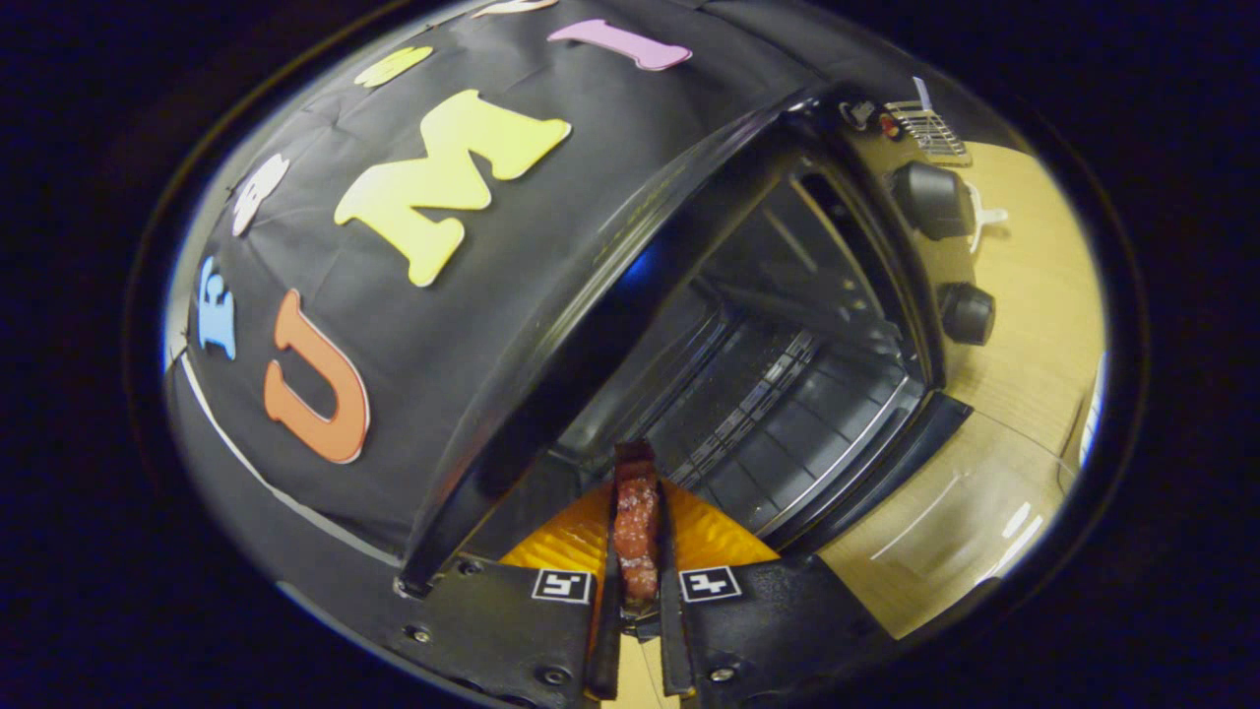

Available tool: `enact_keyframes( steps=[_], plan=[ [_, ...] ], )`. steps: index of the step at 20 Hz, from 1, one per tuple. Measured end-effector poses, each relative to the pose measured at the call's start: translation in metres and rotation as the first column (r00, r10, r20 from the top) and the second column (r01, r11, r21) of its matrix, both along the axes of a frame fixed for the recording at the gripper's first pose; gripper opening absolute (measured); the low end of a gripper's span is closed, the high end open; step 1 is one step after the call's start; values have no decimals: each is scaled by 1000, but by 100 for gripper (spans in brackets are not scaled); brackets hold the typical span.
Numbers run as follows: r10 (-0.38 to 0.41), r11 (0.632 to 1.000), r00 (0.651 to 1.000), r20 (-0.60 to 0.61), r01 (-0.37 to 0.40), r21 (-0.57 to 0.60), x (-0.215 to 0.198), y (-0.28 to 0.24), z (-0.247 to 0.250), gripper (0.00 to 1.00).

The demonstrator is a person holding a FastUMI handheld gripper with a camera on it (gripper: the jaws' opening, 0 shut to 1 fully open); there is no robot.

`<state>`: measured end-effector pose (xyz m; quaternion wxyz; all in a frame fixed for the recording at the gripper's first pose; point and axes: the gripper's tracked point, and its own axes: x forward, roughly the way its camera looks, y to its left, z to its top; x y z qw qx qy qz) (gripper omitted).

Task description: Open the toaster oven, put the food inside, and close the toaster oven door.

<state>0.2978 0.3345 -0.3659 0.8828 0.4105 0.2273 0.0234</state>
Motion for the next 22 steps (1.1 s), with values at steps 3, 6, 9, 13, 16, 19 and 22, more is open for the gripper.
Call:
enact_keyframes(
  steps=[3,6,9,13,16,19,22],
  plan=[
    [-4,996,1000,-17,2,-85,1,-2,-7,20],
    [-15,979,999,-28,9,-201,1,-15,-13,32],
    [-3,958,1000,-21,-3,-286,-3,-26,-10,52],
    [10,903,1000,-11,-14,-429,-7,-40,-5,99],
    [37,881,999,11,-27,-472,-17,-47,2,98],
    [82,858,996,17,-62,-509,-32,-46,14,98],
    [109,838,994,14,-84,-539,-53,-52,24,98]
  ],
)
